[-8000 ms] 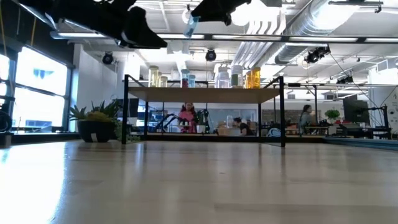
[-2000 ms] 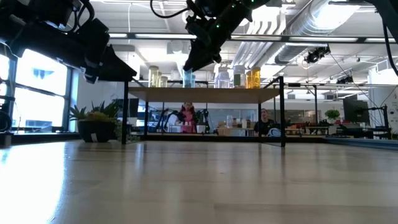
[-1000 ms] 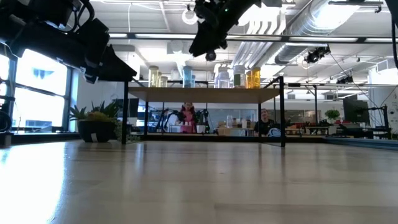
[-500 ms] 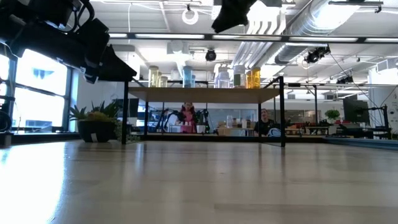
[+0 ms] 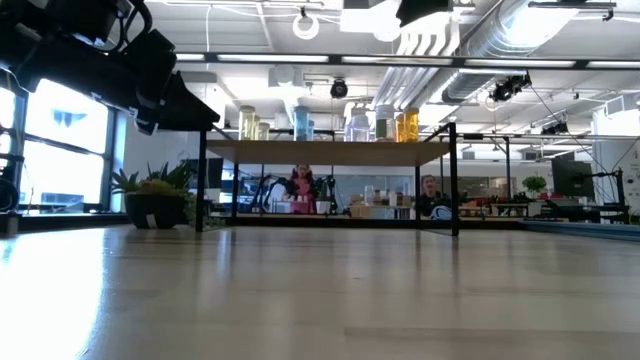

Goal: Pick and place medicine bottles onto shelf by color
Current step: Adjust the top transparent pill bottle on the shelf to align with the others

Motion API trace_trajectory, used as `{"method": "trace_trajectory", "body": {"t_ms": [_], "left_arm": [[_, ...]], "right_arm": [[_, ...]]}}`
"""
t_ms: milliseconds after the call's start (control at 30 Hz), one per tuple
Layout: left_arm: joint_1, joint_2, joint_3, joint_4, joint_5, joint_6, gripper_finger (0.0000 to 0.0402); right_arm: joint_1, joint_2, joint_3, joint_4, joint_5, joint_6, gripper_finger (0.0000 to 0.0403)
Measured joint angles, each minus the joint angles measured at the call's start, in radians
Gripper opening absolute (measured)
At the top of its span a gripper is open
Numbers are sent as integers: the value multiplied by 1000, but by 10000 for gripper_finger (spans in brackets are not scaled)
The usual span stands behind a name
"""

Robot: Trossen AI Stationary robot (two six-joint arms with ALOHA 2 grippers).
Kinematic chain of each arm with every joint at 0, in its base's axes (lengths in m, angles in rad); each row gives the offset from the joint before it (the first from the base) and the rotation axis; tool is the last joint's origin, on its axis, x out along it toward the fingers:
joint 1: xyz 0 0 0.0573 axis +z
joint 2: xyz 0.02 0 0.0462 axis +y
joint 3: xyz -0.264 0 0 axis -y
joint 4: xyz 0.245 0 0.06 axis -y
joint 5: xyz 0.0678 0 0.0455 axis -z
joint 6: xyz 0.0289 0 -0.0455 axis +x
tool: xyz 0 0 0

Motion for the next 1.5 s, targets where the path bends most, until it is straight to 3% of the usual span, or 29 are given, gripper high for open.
{"method": "trace_trajectory", "body": {"t_ms": [233, 700, 1500], "left_arm": [[0, 0, 0, 0, 0, 0, 229], [0, 0, 0, 0, -2, 3, 229], [0, 0, 0, -7, -1, 1, 229]], "right_arm": [[-32, 37, 0, -186, -70, 6, 213], [-33, 199, -1, -182, -105, -156, 213], [-32, 323, -1, -148, -124, -176, 213]]}}
